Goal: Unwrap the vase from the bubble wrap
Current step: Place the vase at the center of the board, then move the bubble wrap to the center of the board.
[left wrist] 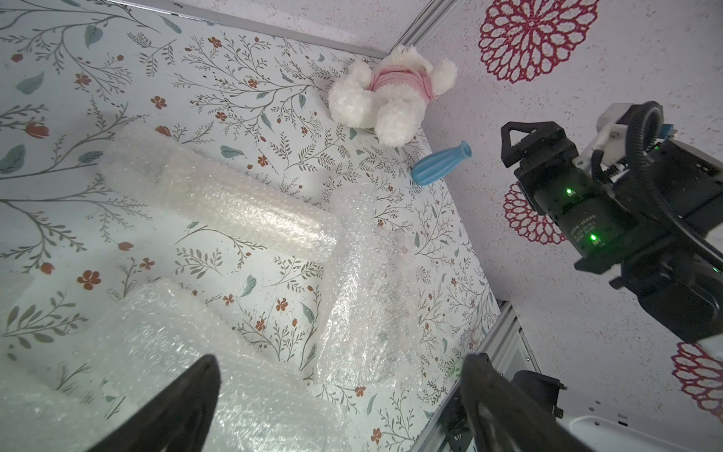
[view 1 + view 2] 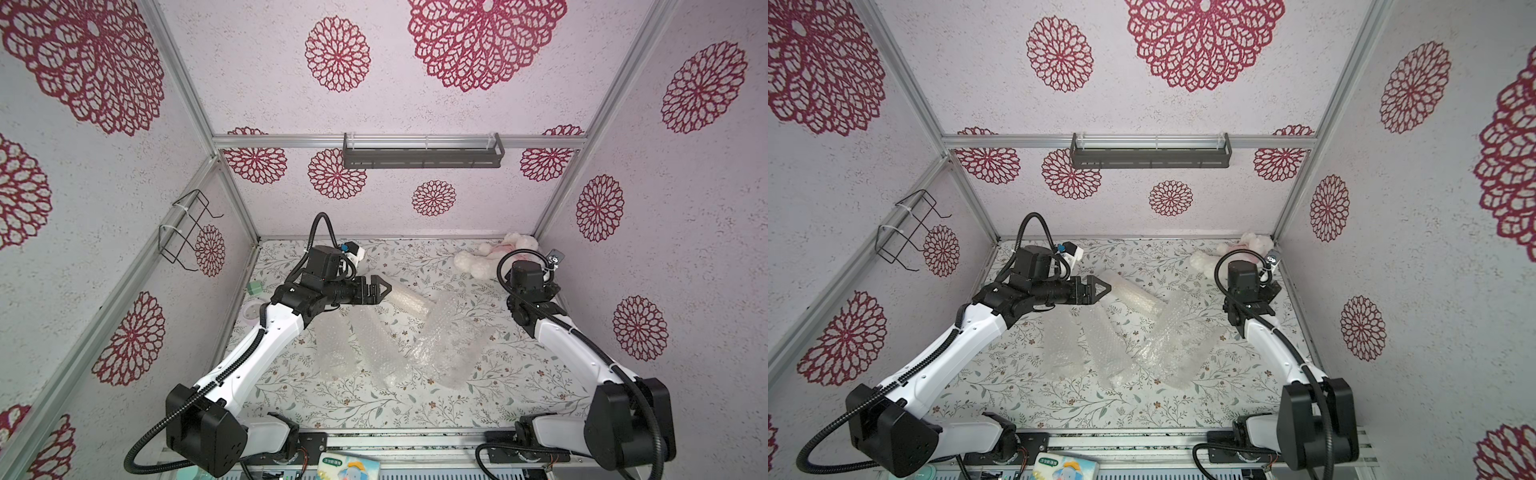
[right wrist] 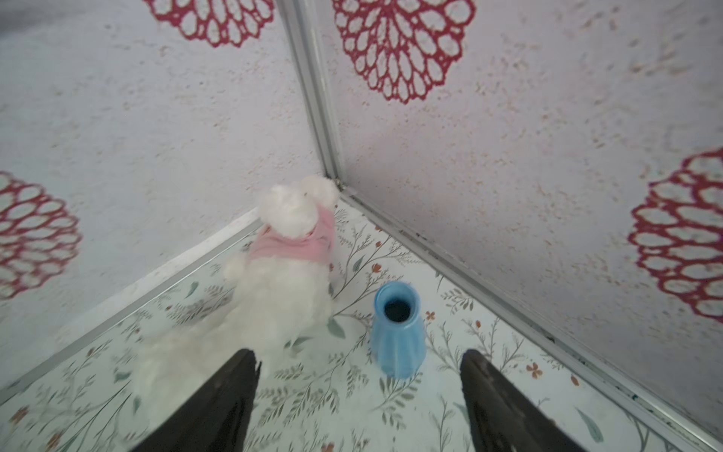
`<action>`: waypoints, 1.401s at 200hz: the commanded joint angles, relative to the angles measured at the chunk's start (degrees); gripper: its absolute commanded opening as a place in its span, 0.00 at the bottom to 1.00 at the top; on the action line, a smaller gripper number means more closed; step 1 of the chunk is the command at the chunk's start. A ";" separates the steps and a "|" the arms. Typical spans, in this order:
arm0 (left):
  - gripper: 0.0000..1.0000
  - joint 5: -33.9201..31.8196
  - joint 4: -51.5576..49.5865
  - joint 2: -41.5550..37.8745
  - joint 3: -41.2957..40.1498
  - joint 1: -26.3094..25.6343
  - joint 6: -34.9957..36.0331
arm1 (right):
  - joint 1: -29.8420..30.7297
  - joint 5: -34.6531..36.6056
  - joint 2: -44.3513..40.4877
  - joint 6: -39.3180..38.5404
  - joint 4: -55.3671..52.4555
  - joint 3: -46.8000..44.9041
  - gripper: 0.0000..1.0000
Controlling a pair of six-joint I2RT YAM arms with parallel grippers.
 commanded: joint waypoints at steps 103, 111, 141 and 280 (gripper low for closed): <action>0.98 2.55 1.93 -0.66 -0.30 0.74 -1.17 | 18.80 -33.98 1.40 20.95 -9.52 -12.17 0.48; 0.99 2.50 1.95 -0.71 -0.31 0.78 -1.26 | 18.81 -35.61 2.24 21.24 -8.59 -12.72 0.46; 0.99 2.24 2.02 -1.25 -0.45 0.76 -1.16 | 19.02 -38.75 4.88 22.97 -7.12 -14.07 0.45; 0.99 1.97 1.75 -2.24 -0.48 0.73 -0.80 | 5.16 -27.71 -3.79 24.46 -33.45 -13.24 0.54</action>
